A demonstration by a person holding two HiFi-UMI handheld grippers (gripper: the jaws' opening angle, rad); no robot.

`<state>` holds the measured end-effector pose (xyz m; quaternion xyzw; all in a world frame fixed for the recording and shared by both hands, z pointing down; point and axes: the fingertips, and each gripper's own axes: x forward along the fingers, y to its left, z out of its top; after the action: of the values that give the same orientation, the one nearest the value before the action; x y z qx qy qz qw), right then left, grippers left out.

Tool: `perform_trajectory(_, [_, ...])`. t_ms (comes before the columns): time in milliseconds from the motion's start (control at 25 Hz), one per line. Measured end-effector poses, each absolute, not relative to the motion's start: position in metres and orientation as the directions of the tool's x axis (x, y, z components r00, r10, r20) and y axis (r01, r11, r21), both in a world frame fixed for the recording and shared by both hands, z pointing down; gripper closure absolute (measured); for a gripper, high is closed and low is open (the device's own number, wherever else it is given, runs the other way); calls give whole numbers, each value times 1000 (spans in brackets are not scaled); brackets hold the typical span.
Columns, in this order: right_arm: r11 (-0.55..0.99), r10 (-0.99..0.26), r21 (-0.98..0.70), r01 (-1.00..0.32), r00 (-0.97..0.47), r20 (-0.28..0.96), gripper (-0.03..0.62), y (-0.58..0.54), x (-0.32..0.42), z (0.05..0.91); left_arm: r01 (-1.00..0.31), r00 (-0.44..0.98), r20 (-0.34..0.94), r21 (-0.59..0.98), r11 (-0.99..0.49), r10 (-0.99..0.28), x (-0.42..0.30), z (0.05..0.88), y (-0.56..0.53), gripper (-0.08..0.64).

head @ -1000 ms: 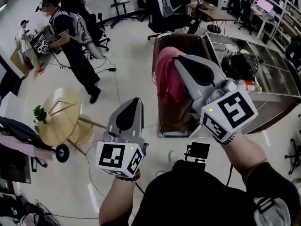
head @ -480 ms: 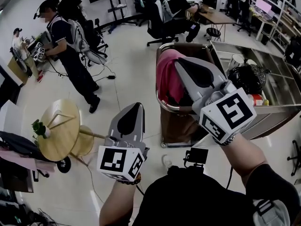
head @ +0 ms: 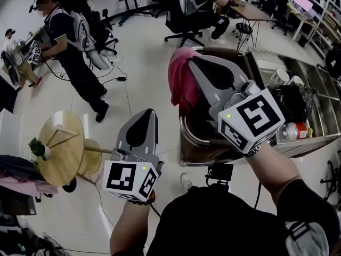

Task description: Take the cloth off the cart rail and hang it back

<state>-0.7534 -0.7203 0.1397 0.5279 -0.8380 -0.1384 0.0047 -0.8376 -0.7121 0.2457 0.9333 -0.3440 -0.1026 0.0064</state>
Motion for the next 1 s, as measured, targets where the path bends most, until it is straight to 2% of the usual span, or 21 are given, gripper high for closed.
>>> perform_trajectory(440, [396, -903, 244, -885, -423, -69, 586, -825, -742, 159, -639, 743, -139, 144, -756, -654, -830, 264, -812, 560])
perform_trajectory(800, [383, -905, 257, -887, -416, -87, 586, -852, -735, 144, -630, 748, -144, 154, -761, -648, -821, 262, -842, 560])
perform_trajectory(1000, [384, -915, 252, -888, -403, -29, 586, -875, -733, 170, -620, 755, -136, 174, -765, -642, -819, 274, -860, 560])
